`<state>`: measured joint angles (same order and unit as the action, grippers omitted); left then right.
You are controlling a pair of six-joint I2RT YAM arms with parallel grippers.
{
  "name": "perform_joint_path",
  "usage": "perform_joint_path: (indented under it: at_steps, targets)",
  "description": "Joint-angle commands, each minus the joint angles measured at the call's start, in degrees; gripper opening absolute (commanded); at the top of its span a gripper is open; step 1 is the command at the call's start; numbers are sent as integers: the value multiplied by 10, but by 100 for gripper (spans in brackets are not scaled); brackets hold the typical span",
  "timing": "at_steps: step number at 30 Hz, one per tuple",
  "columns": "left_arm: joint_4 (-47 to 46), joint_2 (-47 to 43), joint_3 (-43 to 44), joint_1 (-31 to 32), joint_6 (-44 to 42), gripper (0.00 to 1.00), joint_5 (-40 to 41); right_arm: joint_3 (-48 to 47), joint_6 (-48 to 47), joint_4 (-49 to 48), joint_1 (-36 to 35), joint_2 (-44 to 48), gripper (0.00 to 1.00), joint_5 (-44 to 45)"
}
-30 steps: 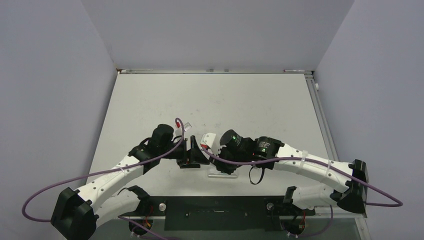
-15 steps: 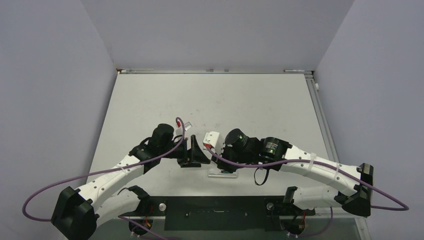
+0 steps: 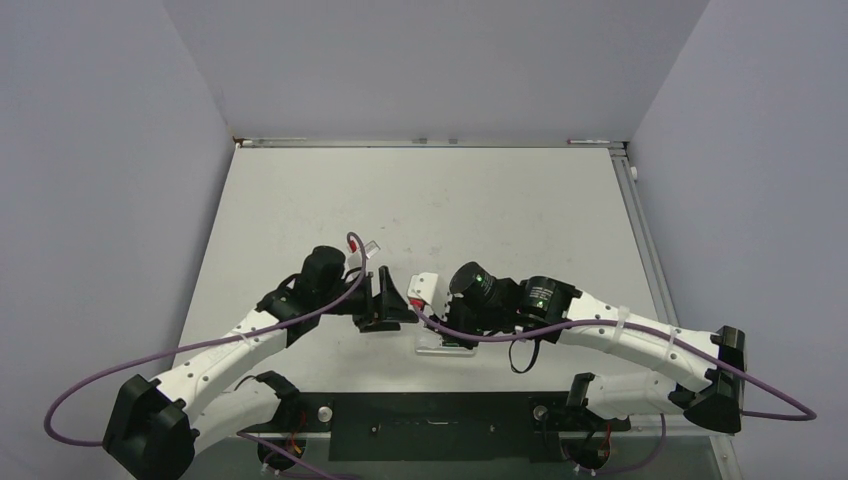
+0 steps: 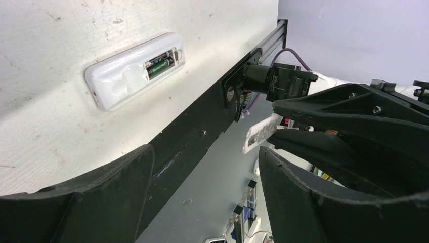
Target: Load the batteries into the remote control
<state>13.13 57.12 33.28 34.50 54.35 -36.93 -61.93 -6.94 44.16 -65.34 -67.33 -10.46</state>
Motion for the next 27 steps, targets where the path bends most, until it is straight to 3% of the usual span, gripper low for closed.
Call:
perform_joint_path:
  at_steps: [1,14,27]
  targets:
    - [1,-15,26,-7,-17,72,17,12,-42,16,5,-4,8,17]
    - [33,-7,-11,-8,-49,72,59,17,-150,98,21,-64,8,30]
    - [-8,58,-41,-6,-57,72,67,31,-220,85,54,-104,8,10]
